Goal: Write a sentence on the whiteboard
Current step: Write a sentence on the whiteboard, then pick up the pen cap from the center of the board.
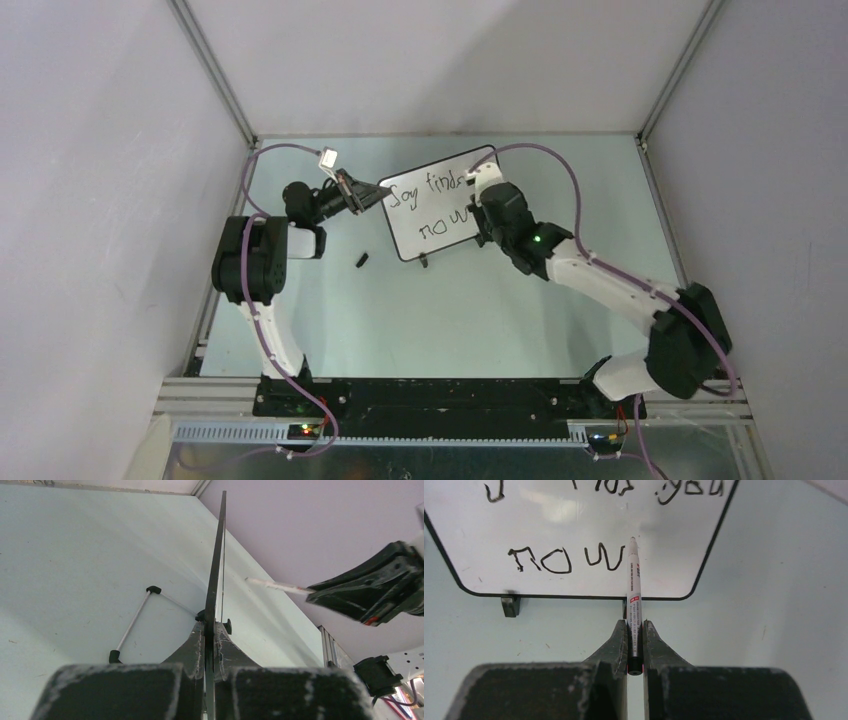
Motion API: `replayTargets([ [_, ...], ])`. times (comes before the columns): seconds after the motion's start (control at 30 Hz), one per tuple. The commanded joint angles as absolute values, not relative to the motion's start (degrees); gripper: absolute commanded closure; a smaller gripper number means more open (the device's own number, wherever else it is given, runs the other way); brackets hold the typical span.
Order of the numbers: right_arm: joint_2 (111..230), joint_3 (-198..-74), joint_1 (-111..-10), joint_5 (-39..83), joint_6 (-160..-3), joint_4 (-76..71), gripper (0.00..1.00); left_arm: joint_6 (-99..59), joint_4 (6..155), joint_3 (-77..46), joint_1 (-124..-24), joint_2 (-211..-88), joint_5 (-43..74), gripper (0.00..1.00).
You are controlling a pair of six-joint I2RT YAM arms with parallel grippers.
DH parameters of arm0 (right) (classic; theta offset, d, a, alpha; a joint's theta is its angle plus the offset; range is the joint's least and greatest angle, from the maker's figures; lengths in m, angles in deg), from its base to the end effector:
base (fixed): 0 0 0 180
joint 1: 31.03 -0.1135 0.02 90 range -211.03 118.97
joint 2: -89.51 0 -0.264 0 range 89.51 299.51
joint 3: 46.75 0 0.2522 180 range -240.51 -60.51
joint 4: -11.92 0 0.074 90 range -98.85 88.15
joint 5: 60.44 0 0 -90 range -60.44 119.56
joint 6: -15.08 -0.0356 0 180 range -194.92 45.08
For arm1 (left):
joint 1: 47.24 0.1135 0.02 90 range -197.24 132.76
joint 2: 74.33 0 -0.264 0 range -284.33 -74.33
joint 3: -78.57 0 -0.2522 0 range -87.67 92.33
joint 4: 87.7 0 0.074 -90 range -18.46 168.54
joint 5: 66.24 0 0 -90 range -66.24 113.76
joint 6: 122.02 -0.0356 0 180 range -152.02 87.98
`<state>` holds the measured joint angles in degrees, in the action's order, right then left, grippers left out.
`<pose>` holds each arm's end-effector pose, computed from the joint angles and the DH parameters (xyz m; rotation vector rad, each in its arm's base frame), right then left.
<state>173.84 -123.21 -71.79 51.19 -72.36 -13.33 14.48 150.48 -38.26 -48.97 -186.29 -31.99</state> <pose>0.2611 0.2078 0.2832 -0.5711 2.0246 -0.0069 0.3766 -0.0408 0.1840 0.2717 1.6128 -1.3385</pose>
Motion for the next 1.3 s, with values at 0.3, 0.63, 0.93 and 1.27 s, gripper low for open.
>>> replayTargets([
  [0.3, 158.47, -109.66, -71.56, 50.03, -73.31, 2.89, 1.0, 12.44, 153.93, -39.96, -48.29, -183.66, -32.3, 0.56],
  [0.63, 156.37, -106.54, -71.73, 50.06, -73.77, 5.18, 1.0, 12.39, 156.4, -45.11, -47.42, -179.77, -28.67, 0.28],
  [0.93, 150.87, -102.0, -71.6, 50.5, -74.11, 9.89, 1.0, 1.66, 136.08, -49.59, -47.41, -167.55, -20.54, 0.21],
  [1.27, 146.04, -97.39, -71.68, 49.57, -75.61, 14.63, 1.0, -12.75, 86.48, -49.96, -50.63, -147.95, 10.51, 0.2],
])
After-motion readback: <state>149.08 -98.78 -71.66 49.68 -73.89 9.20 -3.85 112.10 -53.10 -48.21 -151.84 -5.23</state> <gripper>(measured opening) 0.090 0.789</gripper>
